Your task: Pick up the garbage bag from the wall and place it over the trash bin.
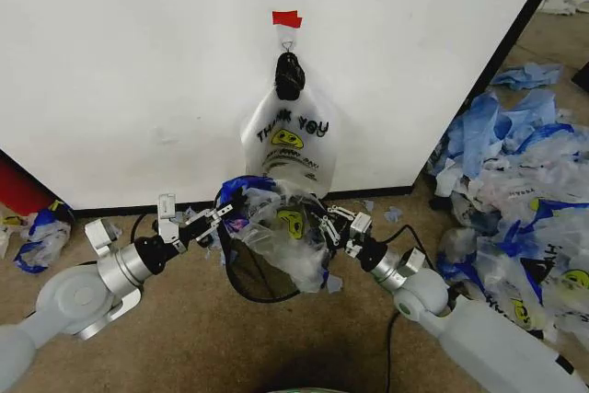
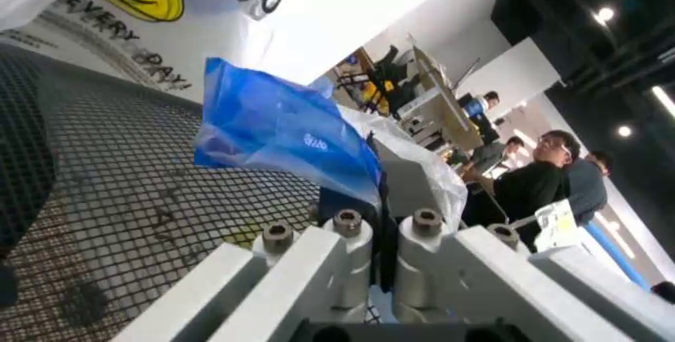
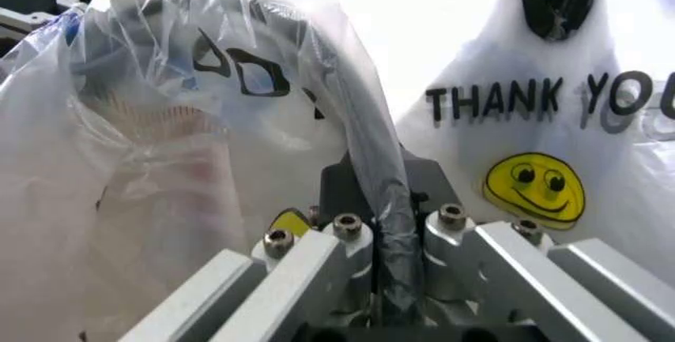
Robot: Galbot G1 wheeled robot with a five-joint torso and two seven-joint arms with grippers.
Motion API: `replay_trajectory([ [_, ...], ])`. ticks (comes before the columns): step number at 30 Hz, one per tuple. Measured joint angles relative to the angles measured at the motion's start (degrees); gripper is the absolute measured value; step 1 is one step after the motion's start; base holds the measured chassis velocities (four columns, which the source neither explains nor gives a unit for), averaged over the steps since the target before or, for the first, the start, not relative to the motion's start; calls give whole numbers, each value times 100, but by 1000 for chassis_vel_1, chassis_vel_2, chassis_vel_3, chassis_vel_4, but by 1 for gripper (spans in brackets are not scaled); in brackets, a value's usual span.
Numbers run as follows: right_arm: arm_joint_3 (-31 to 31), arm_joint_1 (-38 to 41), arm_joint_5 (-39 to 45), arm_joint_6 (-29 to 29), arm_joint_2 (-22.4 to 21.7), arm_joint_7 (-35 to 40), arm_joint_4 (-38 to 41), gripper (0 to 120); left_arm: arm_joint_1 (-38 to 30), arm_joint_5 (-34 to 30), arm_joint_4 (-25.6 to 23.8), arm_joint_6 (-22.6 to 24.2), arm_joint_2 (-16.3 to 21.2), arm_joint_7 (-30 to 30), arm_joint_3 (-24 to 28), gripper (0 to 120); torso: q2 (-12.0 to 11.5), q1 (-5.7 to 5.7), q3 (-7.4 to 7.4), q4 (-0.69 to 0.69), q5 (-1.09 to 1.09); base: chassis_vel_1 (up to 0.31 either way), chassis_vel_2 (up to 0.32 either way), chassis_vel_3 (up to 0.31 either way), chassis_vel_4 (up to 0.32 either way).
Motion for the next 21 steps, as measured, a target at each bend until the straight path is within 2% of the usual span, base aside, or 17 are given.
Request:
replay_trajectory([
  [9, 69, -34, 346, -4, -18, -1, 0, 1, 8, 6, 3, -65, 37, -86, -10, 0, 0, 0, 0, 0, 0, 0, 0, 0, 0],
  [21, 221, -115, 1475, -220, -100, 70, 107, 1, 148, 55, -2, -215, 16, -226, -85, 0, 0, 0, 0, 0, 0, 0, 0, 0, 0],
])
